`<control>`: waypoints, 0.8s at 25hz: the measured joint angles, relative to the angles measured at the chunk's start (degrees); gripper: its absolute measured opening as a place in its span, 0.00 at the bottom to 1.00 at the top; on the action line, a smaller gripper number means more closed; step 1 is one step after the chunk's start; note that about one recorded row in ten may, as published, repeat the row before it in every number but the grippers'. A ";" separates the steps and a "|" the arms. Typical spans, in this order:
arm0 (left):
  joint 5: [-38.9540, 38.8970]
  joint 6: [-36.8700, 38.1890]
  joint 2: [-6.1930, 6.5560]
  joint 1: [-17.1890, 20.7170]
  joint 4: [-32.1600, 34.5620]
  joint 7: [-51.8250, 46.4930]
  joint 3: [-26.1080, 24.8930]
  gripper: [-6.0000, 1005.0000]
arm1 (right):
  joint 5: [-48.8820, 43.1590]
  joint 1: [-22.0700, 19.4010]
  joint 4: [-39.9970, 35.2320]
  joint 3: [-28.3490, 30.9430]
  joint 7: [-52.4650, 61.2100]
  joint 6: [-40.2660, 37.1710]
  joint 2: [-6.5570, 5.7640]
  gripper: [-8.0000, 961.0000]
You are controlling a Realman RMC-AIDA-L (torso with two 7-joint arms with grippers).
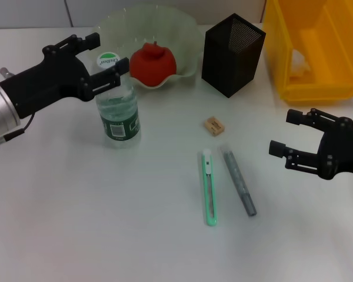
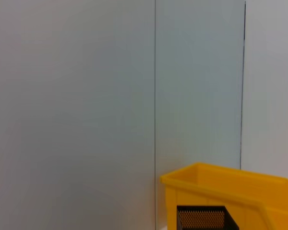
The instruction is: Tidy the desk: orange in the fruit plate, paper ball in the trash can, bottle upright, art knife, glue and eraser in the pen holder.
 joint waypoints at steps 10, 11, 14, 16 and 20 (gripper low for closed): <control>0.15 10.86 0.39 6.72 -1.82 8.60 -0.79 0.86 | -27.24 3.55 -38.24 -1.93 51.01 -8.04 -0.40 0.84; 0.15 10.86 0.39 6.72 -1.82 8.60 -0.79 0.86 | -32.94 5.55 -43.20 -3.14 58.06 -9.82 -0.37 0.84; 0.14 14.47 0.17 7.13 -10.65 15.46 -0.67 0.86 | -46.16 13.56 -51.67 -9.42 72.99 -15.87 -0.22 0.84; 0.15 14.59 0.13 5.87 -13.97 16.14 -0.41 0.86 | -51.03 18.75 -51.97 -14.18 80.37 -17.35 -0.20 0.84; 0.34 14.63 0.07 4.54 -16.34 16.33 -0.35 0.86 | -56.66 28.84 -46.43 -22.57 92.56 -17.21 0.10 0.84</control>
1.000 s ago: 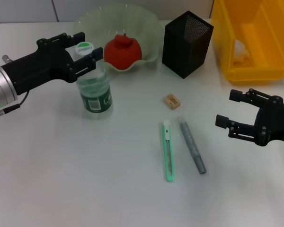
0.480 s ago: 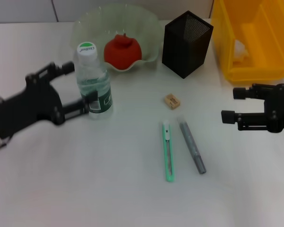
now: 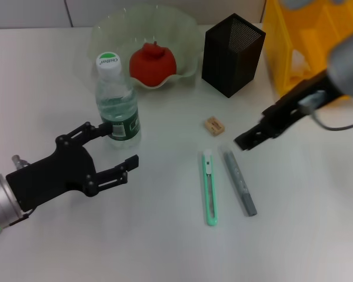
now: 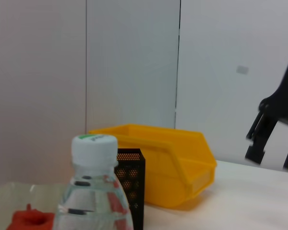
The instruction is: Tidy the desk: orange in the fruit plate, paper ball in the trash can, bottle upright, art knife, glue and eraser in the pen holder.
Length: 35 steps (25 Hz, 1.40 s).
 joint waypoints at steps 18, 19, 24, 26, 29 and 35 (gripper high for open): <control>0.21 0.65 0.13 -0.99 -1.64 1.57 0.36 0.86 | 2.05 19.58 37.68 -11.38 6.04 13.35 0.52 0.84; 0.21 0.66 0.16 -1.02 -1.65 1.58 0.36 0.86 | 2.07 19.80 38.20 -11.51 6.04 13.72 0.52 0.84; 0.21 0.74 0.19 -1.18 -1.68 1.75 0.36 0.86 | 2.08 20.28 39.48 -12.02 6.04 14.84 0.52 0.84; 0.21 0.80 0.19 -1.29 -1.68 2.19 0.36 0.86 | 2.08 20.30 40.12 -12.05 6.04 15.63 0.52 0.84; 0.21 0.85 0.18 -1.29 -1.72 2.70 0.37 0.86 | 2.29 20.31 40.85 -12.59 6.04 16.93 0.51 0.84; 0.09 1.22 0.17 -1.01 -1.77 2.85 0.37 0.86 | 3.63 20.44 42.40 -14.10 6.04 19.18 0.51 0.84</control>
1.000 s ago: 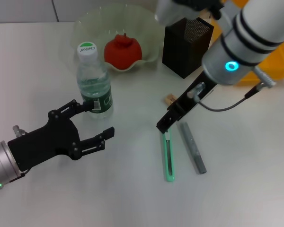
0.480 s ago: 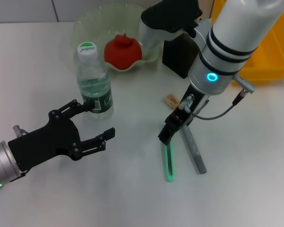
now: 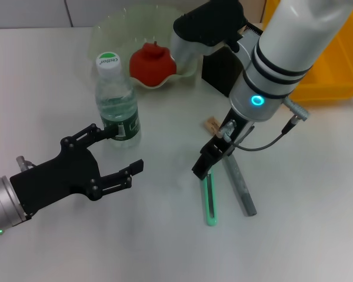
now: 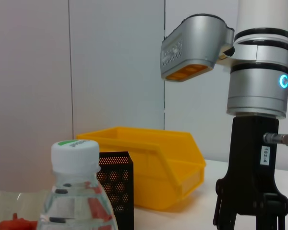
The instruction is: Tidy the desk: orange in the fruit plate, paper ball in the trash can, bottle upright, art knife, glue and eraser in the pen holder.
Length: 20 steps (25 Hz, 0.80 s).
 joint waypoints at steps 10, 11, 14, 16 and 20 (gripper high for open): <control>0.09 0.19 0.00 0.21 -0.09 0.05 0.00 0.86 | 0.91 0.83 3.56 -2.29 -0.02 2.99 0.00 0.83; 0.09 0.19 0.00 0.21 -0.09 0.05 0.00 0.86 | 0.93 0.83 3.74 -2.31 -0.02 3.21 0.00 0.83; 0.12 0.19 0.00 0.21 -0.09 0.06 0.00 0.86 | 1.10 0.83 4.35 -2.43 -0.04 3.76 0.00 0.83; 0.12 0.19 0.00 0.21 -0.09 0.07 0.00 0.86 | 1.19 0.87 4.63 -2.77 -0.06 4.20 0.00 0.83; 0.12 0.19 0.00 0.21 -0.09 0.07 0.00 0.86 | 1.27 1.11 4.90 -3.31 -0.08 4.59 0.00 0.83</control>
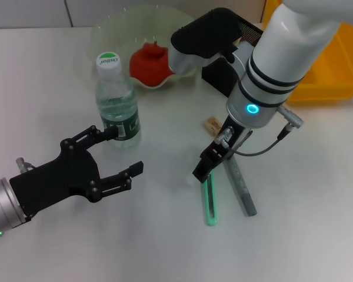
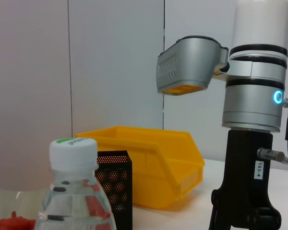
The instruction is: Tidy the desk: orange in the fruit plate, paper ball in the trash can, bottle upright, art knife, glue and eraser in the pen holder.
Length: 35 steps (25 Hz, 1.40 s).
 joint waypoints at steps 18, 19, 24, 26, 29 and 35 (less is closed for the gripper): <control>0.00 -0.02 0.00 -0.07 0.00 0.10 -0.09 0.86 | 1.58 1.33 2.79 -1.58 -0.21 2.00 0.00 0.82; 0.00 -0.02 0.00 -0.07 0.00 0.10 -0.09 0.86 | 1.58 1.33 2.79 -1.58 -0.21 2.00 0.00 0.82; 0.00 -0.02 0.00 -0.03 0.00 0.17 -0.24 0.86 | 2.39 1.81 4.26 -1.66 -0.21 2.59 0.00 0.82; 0.00 -0.02 0.00 -0.04 0.00 0.17 -0.21 0.86 | 2.42 1.85 4.41 -1.74 -0.21 2.63 0.00 0.81; 0.00 -0.02 0.00 -0.08 0.00 0.18 -0.11 0.86 | 2.41 1.85 4.49 -1.92 -0.21 2.69 0.00 0.71; 0.00 -0.02 0.00 -0.10 0.00 0.17 -0.09 0.86 | 2.50 1.84 4.73 -2.05 -0.21 2.85 0.00 0.61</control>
